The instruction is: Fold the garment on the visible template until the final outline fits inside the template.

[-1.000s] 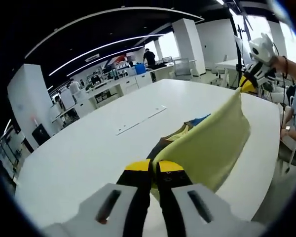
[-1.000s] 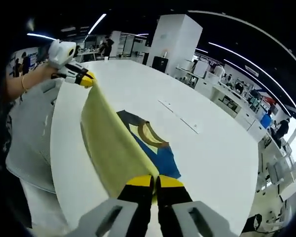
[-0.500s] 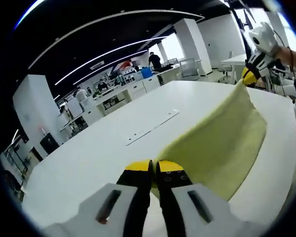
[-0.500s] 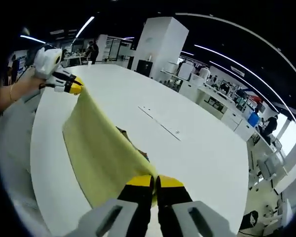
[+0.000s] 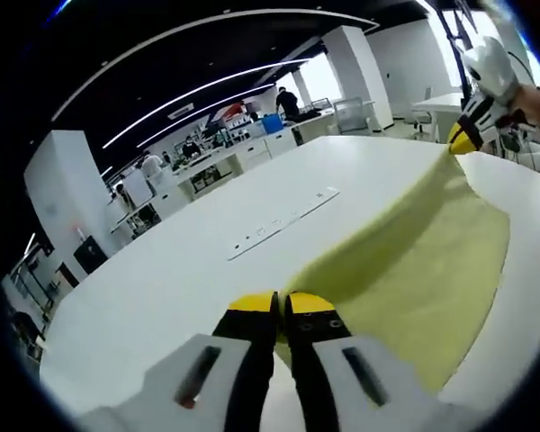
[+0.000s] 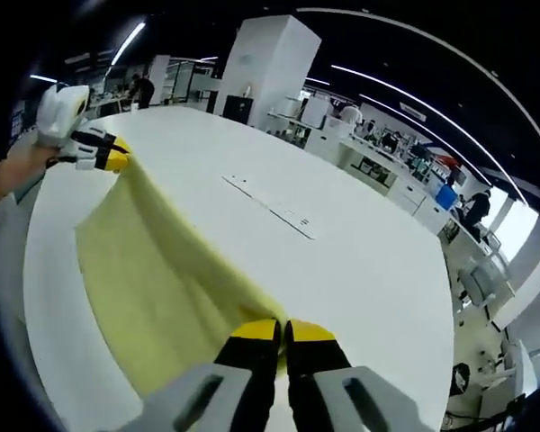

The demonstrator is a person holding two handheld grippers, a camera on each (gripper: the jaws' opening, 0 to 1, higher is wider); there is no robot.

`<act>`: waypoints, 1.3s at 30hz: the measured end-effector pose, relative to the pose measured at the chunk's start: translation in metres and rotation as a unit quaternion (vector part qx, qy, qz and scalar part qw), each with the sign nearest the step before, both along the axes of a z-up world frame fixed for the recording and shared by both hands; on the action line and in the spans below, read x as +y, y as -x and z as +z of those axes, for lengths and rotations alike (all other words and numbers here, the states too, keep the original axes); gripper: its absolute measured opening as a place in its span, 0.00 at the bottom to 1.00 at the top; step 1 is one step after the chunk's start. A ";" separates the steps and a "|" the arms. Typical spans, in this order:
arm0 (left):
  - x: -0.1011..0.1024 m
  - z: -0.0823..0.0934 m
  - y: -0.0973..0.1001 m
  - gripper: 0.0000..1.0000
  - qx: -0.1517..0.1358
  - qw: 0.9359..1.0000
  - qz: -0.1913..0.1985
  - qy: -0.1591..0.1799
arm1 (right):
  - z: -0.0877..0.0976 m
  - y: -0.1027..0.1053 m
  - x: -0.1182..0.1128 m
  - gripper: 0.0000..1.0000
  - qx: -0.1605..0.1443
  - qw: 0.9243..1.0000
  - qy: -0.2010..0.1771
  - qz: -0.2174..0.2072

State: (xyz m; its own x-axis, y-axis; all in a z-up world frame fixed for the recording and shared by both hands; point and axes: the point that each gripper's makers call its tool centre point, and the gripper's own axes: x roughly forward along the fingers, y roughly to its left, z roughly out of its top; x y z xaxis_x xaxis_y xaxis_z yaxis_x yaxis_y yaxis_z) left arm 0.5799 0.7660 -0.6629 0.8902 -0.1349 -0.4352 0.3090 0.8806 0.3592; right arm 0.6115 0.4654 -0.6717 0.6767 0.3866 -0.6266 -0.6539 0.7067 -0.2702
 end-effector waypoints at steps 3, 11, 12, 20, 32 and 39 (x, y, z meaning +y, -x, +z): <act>0.001 -0.015 -0.005 0.01 0.010 1.000 0.000 -0.010 | -0.015 -0.007 0.002 0.00 0.012 1.000 0.002 -0.004; 0.005 -0.051 -0.017 0.01 0.030 0.999 0.010 0.006 | -0.052 -0.020 0.004 0.00 0.030 0.999 0.006 -0.011; 0.007 -0.054 -0.018 0.01 0.033 0.999 0.013 0.010 | -0.056 -0.022 0.005 0.00 0.031 0.999 0.005 -0.010; 0.006 -0.076 -0.028 0.02 0.030 0.999 -0.001 -0.037 | -0.083 -0.034 0.007 0.00 0.043 0.999 0.014 -0.011; 0.020 -0.093 -0.029 0.21 0.043 0.999 0.005 -0.025 | -0.101 -0.037 0.007 0.01 0.058 0.998 0.016 -0.015; 0.027 -0.089 -0.026 0.36 0.049 0.999 0.003 -0.017 | -0.097 -0.030 0.003 0.24 0.071 0.997 -0.005 -0.036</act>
State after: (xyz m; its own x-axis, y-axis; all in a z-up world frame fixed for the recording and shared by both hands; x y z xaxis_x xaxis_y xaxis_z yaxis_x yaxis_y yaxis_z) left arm 0.6058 0.7932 -0.7521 0.8435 -0.1139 -0.5250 0.3396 0.8703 0.3569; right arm 0.6418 0.4687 -0.7683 0.6070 0.3474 -0.7148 -0.6334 0.7547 -0.1710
